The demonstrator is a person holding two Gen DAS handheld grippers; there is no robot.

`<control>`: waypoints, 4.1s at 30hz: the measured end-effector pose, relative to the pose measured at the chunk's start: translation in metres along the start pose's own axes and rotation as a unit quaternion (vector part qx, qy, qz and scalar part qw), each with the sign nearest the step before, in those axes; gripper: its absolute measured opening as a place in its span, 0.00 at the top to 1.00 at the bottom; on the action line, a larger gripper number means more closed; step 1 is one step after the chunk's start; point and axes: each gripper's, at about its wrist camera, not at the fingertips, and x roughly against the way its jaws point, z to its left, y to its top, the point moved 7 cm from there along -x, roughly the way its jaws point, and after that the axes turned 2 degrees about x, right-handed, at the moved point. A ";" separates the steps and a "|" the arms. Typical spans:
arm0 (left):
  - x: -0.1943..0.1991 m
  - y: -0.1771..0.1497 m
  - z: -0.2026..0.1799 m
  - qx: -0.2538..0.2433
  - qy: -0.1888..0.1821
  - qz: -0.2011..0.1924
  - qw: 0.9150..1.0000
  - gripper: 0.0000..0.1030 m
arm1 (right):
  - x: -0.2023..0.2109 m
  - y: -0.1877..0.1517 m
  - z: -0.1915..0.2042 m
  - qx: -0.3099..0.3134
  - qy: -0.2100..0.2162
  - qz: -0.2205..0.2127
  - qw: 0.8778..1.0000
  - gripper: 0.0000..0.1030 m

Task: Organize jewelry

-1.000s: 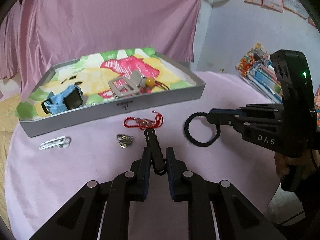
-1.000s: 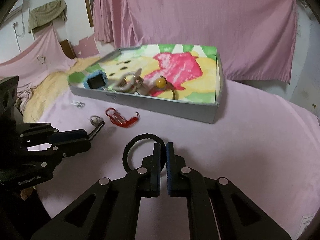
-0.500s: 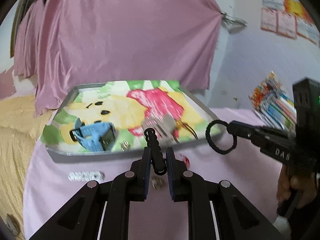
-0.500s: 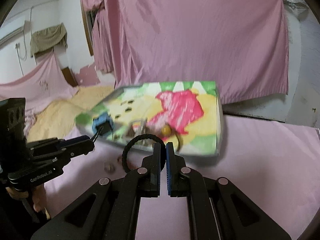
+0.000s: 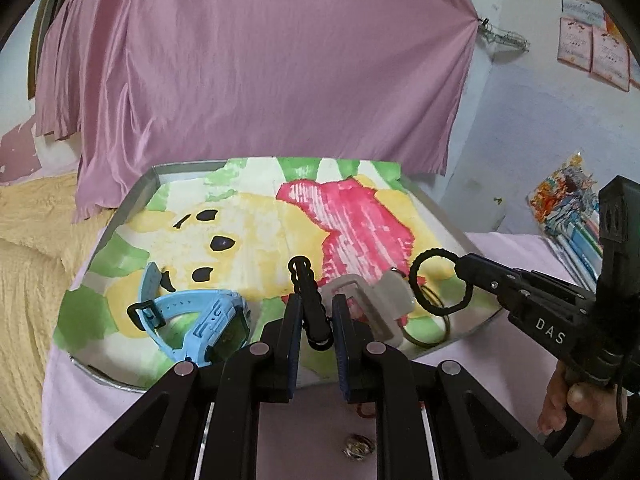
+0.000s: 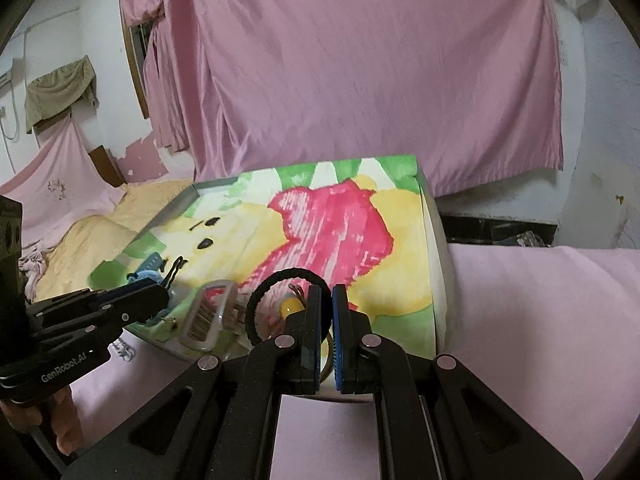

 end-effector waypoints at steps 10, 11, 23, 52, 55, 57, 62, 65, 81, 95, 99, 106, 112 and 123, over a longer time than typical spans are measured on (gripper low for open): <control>-0.019 -0.009 0.005 0.001 0.010 0.032 0.999 0.86 | -0.019 -0.006 -0.001 -0.002 0.003 0.028 1.000 0.95; -0.021 -0.011 0.005 0.000 0.013 0.037 0.999 0.86 | -0.019 -0.006 -0.001 -0.004 0.003 0.029 1.000 0.95; -0.017 -0.011 0.007 0.007 0.018 0.041 0.999 0.80 | -0.019 -0.008 -0.002 -0.007 -0.003 0.035 0.999 0.65; 0.144 -0.024 0.031 0.016 0.047 -0.225 0.973 0.01 | 0.145 -0.024 0.046 0.019 -0.008 -0.223 0.975 0.02; 0.154 -0.031 0.035 0.005 0.054 -0.233 0.971 0.01 | 0.153 -0.030 0.058 0.029 -0.012 -0.235 0.971 0.02; 0.159 -0.036 0.039 0.001 0.059 -0.235 0.970 0.01 | 0.156 -0.033 0.066 0.033 -0.009 -0.240 0.970 0.02; 0.170 -0.048 0.053 -0.006 0.065 -0.237 0.969 0.01 | 0.157 -0.042 0.079 0.038 -0.013 -0.240 0.970 0.02; 0.173 -0.053 0.062 -0.016 0.069 -0.234 0.970 0.01 | 0.152 -0.047 0.083 0.040 -0.017 -0.228 0.973 0.02; 0.128 -0.063 0.097 -0.079 0.044 -0.113 0.989 0.01 | 0.092 -0.067 0.100 0.052 0.009 -0.091 0.994 0.02; 0.081 -0.059 0.102 -0.080 -0.008 -0.004 0.997 0.01 | 0.040 -0.076 0.101 0.026 0.036 0.027 0.999 0.33; 0.069 -0.058 0.100 -0.073 -0.010 0.020 0.997 0.06 | 0.027 -0.079 0.104 0.022 0.048 0.056 0.997 0.41; 0.053 -0.055 0.091 -0.083 -0.001 0.037 0.996 0.10 | 0.018 -0.077 0.110 0.027 0.066 0.080 0.994 0.61; 0.040 -0.056 0.083 -0.096 -0.003 0.060 0.994 0.28 | 0.015 -0.076 0.109 0.033 0.072 0.091 0.993 0.74; 0.023 -0.062 0.075 -0.111 -0.002 0.098 0.989 0.38 | 0.010 -0.074 0.106 0.029 0.088 0.101 0.991 0.77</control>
